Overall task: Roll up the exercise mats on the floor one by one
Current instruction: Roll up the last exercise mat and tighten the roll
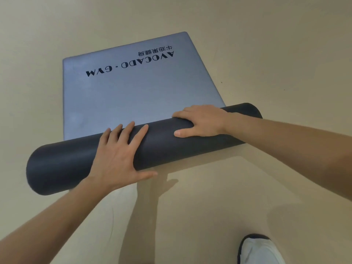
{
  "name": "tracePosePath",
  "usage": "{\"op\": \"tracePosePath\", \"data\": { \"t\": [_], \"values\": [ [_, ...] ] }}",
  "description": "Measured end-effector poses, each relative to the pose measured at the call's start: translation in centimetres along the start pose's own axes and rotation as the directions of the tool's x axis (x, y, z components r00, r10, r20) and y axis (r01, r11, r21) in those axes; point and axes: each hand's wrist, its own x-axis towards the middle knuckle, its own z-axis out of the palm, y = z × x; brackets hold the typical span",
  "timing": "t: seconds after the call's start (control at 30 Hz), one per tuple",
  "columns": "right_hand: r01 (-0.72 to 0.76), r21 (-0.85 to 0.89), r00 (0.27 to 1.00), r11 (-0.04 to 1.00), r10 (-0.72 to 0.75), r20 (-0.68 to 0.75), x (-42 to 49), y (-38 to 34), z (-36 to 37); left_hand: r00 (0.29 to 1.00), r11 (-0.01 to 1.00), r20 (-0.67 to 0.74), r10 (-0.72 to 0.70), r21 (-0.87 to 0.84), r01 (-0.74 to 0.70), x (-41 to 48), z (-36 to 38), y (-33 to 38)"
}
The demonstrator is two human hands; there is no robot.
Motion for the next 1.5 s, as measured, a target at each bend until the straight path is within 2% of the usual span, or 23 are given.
{"op": "tracePosePath", "data": {
  "t": [0.1, 0.17, 0.27, 0.4, 0.6, 0.8, 0.93, 1.07, 1.2, 1.27, 1.33, 1.43, 1.5],
  "values": [
    [-0.054, -0.032, 0.998, 0.998, 0.055, 0.021, 1.4, 0.2, -1.6, 1.000, 0.998, 0.027, -0.015, -0.064, 0.017, 2.2, -0.8, -1.0],
    [-0.086, -0.125, 0.994, 0.989, 0.076, -0.082, 1.8, -0.1, -2.2, 0.998, 0.993, 0.051, -0.023, -0.112, 0.029, 3.7, -1.4, -1.8],
    [-0.059, -0.164, 0.974, 0.985, 0.021, -0.227, 1.5, -1.4, -1.3, 0.994, 0.984, 0.110, -0.019, -0.173, 0.038, 5.7, -1.9, -2.9],
    [-0.056, -0.316, 0.985, 0.947, 0.001, -0.173, 2.4, -1.8, 0.2, 0.971, 0.965, 0.233, -0.046, -0.242, 0.104, 8.5, -2.0, -4.1],
    [-0.043, -0.159, 0.999, 0.986, 0.040, -0.026, 5.4, -1.1, -2.6, 0.909, 0.936, 0.411, -0.072, -0.286, 0.203, 11.1, -3.7, -4.8],
    [-0.012, -0.058, 0.999, 0.998, 0.014, 0.033, 4.0, -2.1, -2.5, 0.885, 0.959, 0.462, -0.058, -0.222, 0.179, 9.8, -4.2, -3.6],
    [-0.040, 0.105, 0.981, 0.994, 0.019, 0.195, 0.2, -2.9, -0.4, 0.809, 0.926, 0.588, 0.008, -0.310, 0.215, 6.4, -3.3, -1.0],
    [-0.073, 0.244, 0.929, 0.967, -0.023, 0.369, -3.6, -4.1, 2.4, 0.708, 0.876, 0.698, 0.111, -0.405, 0.263, 2.3, -2.1, 2.0],
    [-0.115, 0.343, 0.885, 0.932, -0.061, 0.461, -5.8, -4.6, 4.9, 0.661, 0.860, 0.736, 0.144, -0.424, 0.285, -1.0, -1.4, 4.1],
    [-0.132, 0.383, 0.877, 0.914, -0.072, 0.474, -6.0, -4.6, 5.4, 0.692, 0.879, 0.714, 0.105, -0.392, 0.272, -2.1, -1.6, 4.7],
    [-0.167, 0.419, 0.870, 0.893, -0.066, 0.488, -5.7, -4.3, 5.3, 0.772, 0.911, 0.635, 0.034, -0.337, 0.237, -3.0, -2.0, 5.1],
    [-0.224, 0.456, 0.852, 0.861, -0.055, 0.521, -5.0, -3.7, 5.0, 0.908, 0.946, 0.420, -0.012, -0.290, 0.146, -4.6, -2.6, 6.1],
    [-0.244, 0.448, 0.854, 0.860, -0.029, 0.520, -4.6, -3.4, 4.8, 0.961, 0.945, 0.276, 0.008, -0.316, 0.082, -6.1, -2.5, 7.4]
  ]
}}
